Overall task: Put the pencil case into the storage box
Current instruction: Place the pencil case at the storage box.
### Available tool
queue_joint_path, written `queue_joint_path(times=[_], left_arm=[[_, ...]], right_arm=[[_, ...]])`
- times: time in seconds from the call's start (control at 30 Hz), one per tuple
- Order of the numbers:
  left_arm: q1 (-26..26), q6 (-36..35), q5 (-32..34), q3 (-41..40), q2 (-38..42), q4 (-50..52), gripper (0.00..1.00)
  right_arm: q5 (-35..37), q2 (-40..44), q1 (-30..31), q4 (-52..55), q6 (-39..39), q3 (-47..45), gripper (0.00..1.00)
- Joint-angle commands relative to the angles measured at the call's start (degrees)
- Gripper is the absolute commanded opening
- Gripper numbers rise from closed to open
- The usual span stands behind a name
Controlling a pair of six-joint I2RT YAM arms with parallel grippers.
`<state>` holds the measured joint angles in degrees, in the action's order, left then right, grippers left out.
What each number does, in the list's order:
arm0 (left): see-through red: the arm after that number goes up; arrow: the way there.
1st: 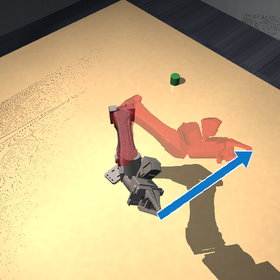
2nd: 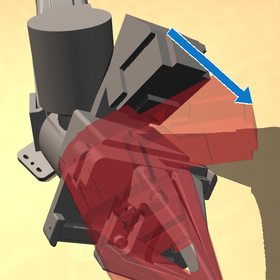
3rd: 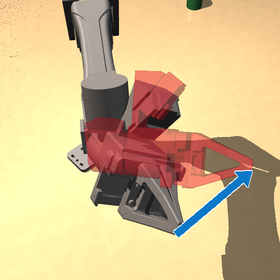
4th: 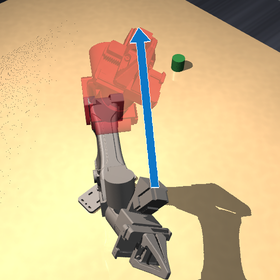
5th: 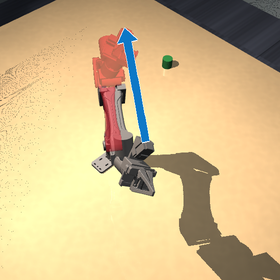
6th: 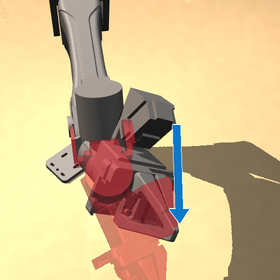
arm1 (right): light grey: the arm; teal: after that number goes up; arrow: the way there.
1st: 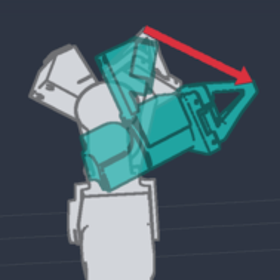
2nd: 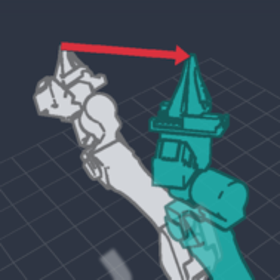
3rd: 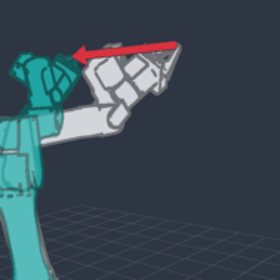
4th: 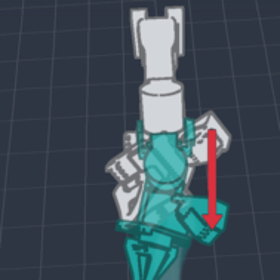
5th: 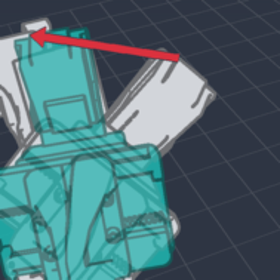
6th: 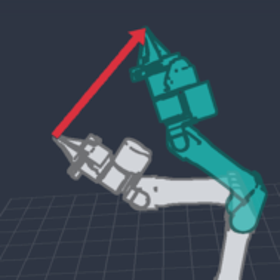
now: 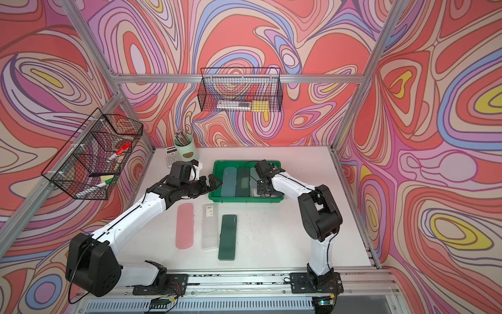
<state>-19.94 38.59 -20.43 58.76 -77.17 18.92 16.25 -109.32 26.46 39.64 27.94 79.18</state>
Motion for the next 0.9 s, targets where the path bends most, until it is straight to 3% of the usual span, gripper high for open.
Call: queue_joint_path(times=[0.0,0.3,0.87], left_arm=[[0.35,-1.44,0.46,-1.32,2.39,1.49,0.99],[0.36,-1.92,2.13,-4.49,6.44,4.31,0.99],[0.34,-2.82,1.94,-8.52,9.19,7.71,0.99]], right_arm=[[2.68,0.01,-0.27,0.88,0.53,1.57,0.96],[4.24,3.2,-0.26,2.99,0.43,2.79,0.98],[8.61,-7.47,-0.26,6.45,-1.23,9.32,0.98]])
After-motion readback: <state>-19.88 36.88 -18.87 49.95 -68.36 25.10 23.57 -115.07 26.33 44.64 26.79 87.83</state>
